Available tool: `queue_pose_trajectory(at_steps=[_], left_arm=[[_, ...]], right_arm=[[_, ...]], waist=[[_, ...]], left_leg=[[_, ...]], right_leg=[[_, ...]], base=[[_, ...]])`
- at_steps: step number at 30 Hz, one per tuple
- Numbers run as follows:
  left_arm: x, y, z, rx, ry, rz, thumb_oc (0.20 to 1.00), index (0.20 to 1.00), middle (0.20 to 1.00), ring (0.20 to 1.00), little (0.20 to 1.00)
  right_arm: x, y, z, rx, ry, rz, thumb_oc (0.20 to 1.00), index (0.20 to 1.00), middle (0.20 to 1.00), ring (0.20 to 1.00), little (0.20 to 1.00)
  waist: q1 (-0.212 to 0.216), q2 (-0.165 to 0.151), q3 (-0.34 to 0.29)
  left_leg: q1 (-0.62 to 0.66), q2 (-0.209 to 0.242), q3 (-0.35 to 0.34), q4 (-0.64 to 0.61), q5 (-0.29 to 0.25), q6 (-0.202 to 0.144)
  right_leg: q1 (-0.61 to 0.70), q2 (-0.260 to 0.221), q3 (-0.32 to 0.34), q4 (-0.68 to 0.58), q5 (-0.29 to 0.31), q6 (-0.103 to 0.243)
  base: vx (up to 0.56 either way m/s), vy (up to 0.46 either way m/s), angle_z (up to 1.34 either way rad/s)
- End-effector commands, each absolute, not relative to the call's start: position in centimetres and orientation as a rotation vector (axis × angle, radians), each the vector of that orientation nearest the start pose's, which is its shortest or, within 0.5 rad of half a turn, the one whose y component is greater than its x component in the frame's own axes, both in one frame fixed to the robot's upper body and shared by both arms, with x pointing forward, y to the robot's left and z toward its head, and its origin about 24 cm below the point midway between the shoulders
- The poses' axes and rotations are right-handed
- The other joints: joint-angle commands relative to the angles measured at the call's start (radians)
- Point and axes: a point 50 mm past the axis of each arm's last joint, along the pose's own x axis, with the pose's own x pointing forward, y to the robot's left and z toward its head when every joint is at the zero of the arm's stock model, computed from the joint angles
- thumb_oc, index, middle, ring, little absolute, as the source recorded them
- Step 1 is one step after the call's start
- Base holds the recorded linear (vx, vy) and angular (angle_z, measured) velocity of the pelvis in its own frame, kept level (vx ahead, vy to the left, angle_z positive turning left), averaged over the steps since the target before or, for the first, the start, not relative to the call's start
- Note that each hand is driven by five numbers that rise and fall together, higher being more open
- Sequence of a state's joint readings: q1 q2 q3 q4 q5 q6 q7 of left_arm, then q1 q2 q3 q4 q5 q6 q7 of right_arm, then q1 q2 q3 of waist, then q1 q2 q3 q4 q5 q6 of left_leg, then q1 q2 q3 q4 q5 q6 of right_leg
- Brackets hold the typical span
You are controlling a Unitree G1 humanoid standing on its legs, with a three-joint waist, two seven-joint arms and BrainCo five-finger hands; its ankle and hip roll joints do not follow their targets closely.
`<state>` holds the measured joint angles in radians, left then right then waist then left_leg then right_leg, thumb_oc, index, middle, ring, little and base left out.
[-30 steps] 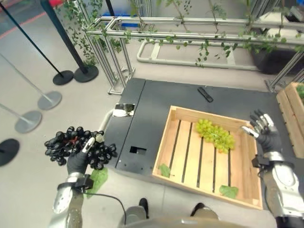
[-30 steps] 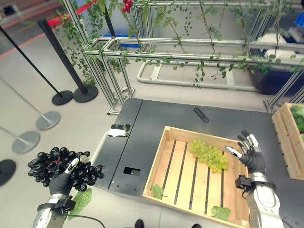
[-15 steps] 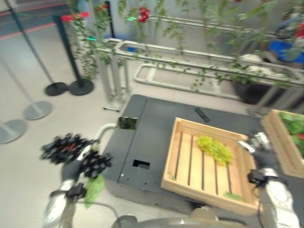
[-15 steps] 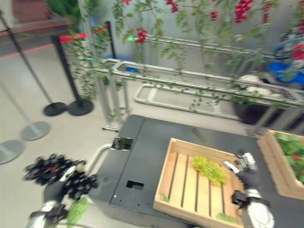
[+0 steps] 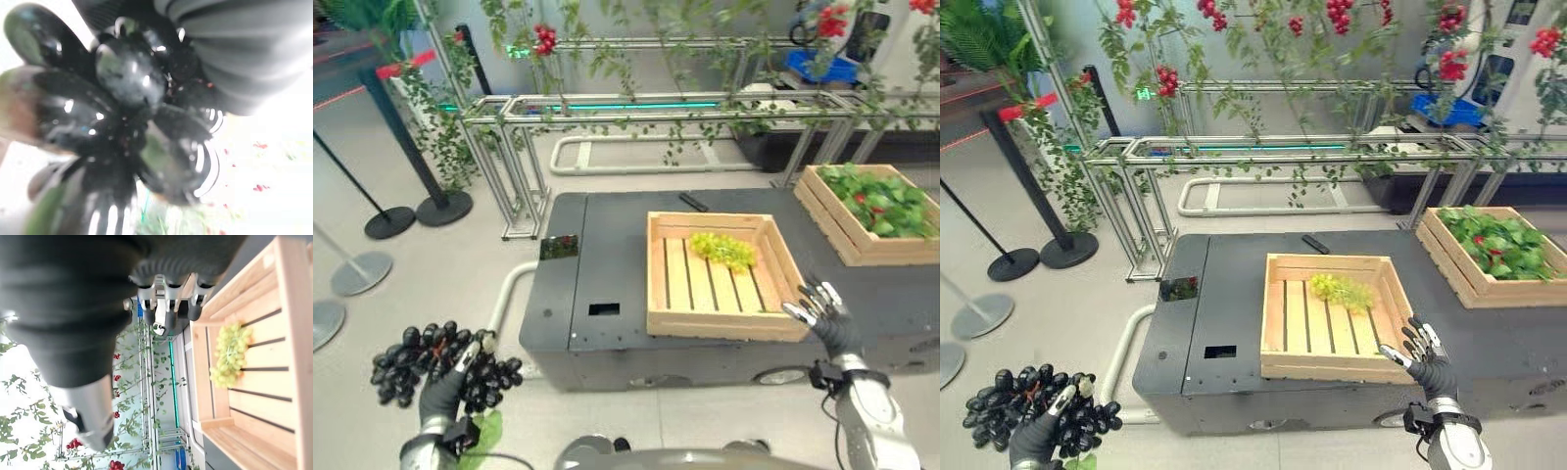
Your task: Pick up the fruits from the basket on one side to the basket on the other side
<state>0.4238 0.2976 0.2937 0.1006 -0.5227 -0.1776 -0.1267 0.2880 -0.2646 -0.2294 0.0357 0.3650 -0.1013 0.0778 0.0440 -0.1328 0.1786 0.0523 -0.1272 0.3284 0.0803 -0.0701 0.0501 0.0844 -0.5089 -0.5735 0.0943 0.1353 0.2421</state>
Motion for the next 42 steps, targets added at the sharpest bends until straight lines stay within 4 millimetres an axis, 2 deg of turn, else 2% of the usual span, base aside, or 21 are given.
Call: queue_pose_trajectory(at_steps=[1, 3, 8, 29, 36, 37, 39, 42], left_arm=[[15.4, 28.6, 2.9, -0.084, -0.03, 0.266, 0.2, 0.2, 0.2, 0.2, 0.2], [15.3, 28.4, 2.7, -0.087, -0.02, 0.262, 0.2, 0.2, 0.2, 0.2, 0.2], [15.3, 28.2, 2.5, -0.087, -0.012, 0.261, 0.2, 0.2, 0.2, 0.2, 0.2], [15.8, 28.0, 2.6, -0.07, -0.025, 0.257, 0.2, 0.2, 0.2, 0.2, 0.2], [15.8, 28.3, 2.8, -0.056, -0.033, 0.271, 0.2, 0.2, 0.2, 0.2, 0.2], [15.8, 28.4, 3.0, -0.055, -0.039, 0.276, 0.2, 0.2, 0.2, 0.2, 0.2], [15.7, 28.5, 2.9, -0.055, -0.038, 0.278, 0.2, 0.2, 0.2, 0.2, 0.2], [15.9, 28.9, 3.2, -0.044, -0.044, 0.284, 0.2, 0.2, 0.2, 0.2, 0.2]], right_arm=[[19.4, -28.4, 3.8, -0.022, 0.002, -0.238, 1.0, 1.0, 1.0, 1.0, 1.0], [19.4, -28.3, 3.9, -0.028, 0.003, -0.22, 1.0, 1.0, 1.0, 1.0, 1.0], [19.4, -28.3, 3.9, -0.012, -0.004, -0.225, 1.0, 1.0, 1.0, 1.0, 1.0], [18.8, -29.0, 3.8, -0.012, -0.011, -0.286, 1.0, 1.0, 1.0, 1.0, 1.0], [18.4, -29.2, 3.7, -0.035, 0.002, -0.293, 1.0, 1.0, 1.0, 1.0, 1.0], [18.2, -29.4, 3.6, -0.034, 0.009, -0.302, 1.0, 1.0, 1.0, 1.0, 1.0], [18.1, -29.4, 3.5, -0.038, 0.01, -0.305, 1.0, 1.0, 1.0, 1.0, 1.0], [17.8, -29.8, 3.4, -0.062, 0.02, -0.321, 1.0, 1.0, 1.0, 1.0, 1.0]], waist=[[-0.03, 0.063, -0.009], [-0.031, 0.067, -0.02], [-0.035, 0.073, -0.019], [-0.041, 0.088, -0.014], [-0.019, 0.092, -0.022], [-0.005, 0.099, -0.027], [0.001, 0.102, -0.028], [0.036, 0.109, -0.029]], left_leg=[[0.144, 0.091, -0.065, -0.005, -0.092, -0.035], [0.138, 0.096, -0.063, -0.022, -0.077, -0.037], [0.14, 0.1, -0.08, -0.04, -0.067, -0.038], [0.145, 0.1, -0.158, -0.07, -0.05, -0.054], [0.127, 0.101, -0.206, -0.072, -0.034, -0.067], [0.129, 0.115, -0.235, -0.076, -0.044, -0.076], [0.128, 0.121, -0.248, -0.075, -0.044, -0.08], [0.096, 0.136, -0.319, -0.087, -0.013, -0.095]], right_leg=[[-0.176, 0.032, 0.027, 0.017, 0.259, 0.02], [-0.17, 0.05, 0.033, 0.015, 0.231, 0.02], [-0.178, 0.041, 0.023, 0.058, 0.196, 0.02], [-0.128, 0.007, -0.021, 0.081, 0.188, 0.02], [-0.064, -0.013, -0.088, 0.065, 0.188, 0.02], [-0.04, -0.003, -0.095, 0.068, 0.17, 0.02], [-0.024, -0.002, -0.11, 0.069, 0.164, 0.02], [0.048, -0.004, -0.214, 0.075, 0.137, 0.02]], base=[[-0.06, -0.091, 0.36], [-0.05, -0.107, -0.1], [-0.02, -0.037, -0.05], [0.01, -0.019, 0.22], [0.01, -0.027, 0.26], [0.03, -0.048, 0.36], [-0.01, -0.05, 0.35], [-0.09, -0.041, 0.69]])
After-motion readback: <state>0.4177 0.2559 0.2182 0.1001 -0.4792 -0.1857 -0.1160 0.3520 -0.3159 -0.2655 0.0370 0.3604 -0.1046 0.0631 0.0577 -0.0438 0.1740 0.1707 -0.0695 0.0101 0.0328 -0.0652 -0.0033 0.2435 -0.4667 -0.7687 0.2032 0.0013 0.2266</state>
